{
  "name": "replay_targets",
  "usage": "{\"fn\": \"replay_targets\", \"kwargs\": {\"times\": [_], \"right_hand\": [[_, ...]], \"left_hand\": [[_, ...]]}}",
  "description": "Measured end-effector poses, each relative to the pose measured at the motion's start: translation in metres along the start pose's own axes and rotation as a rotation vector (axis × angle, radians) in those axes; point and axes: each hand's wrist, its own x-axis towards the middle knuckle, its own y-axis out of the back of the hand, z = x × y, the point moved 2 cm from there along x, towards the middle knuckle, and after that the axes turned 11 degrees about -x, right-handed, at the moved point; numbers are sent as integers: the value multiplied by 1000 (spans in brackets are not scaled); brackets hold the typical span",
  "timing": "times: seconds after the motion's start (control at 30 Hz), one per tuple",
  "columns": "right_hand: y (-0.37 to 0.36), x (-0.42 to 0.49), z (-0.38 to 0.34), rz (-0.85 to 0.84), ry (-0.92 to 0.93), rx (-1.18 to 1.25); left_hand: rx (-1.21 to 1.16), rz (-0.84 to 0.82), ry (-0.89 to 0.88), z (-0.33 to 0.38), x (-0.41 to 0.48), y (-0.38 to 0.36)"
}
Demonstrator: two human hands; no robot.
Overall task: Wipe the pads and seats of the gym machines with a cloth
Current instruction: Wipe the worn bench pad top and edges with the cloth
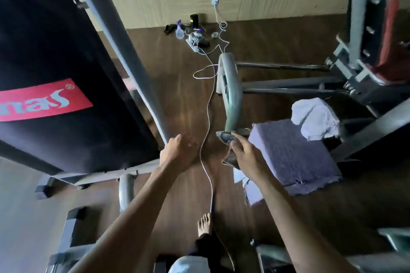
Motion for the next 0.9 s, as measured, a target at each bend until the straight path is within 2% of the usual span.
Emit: {"fn": "replay_targets", "kwargs": {"times": [0.17,0.37,0.53,0.7,0.9], "right_hand": [[23,124,-29,13,-69,35],[51,280,-55,38,-45,-13],[67,429,-74,0,7,68],[86,557,-116,-57,77,5],[85,696,-169,-125,151,-44]], "left_hand": [[-41,-37,-37,50,122,19],[-34,-32,-64,106,271,31],[-48,38,-21,153,403,37],[-79,87,57,195,514,65],[-118,108,68,221,640,101]]}}
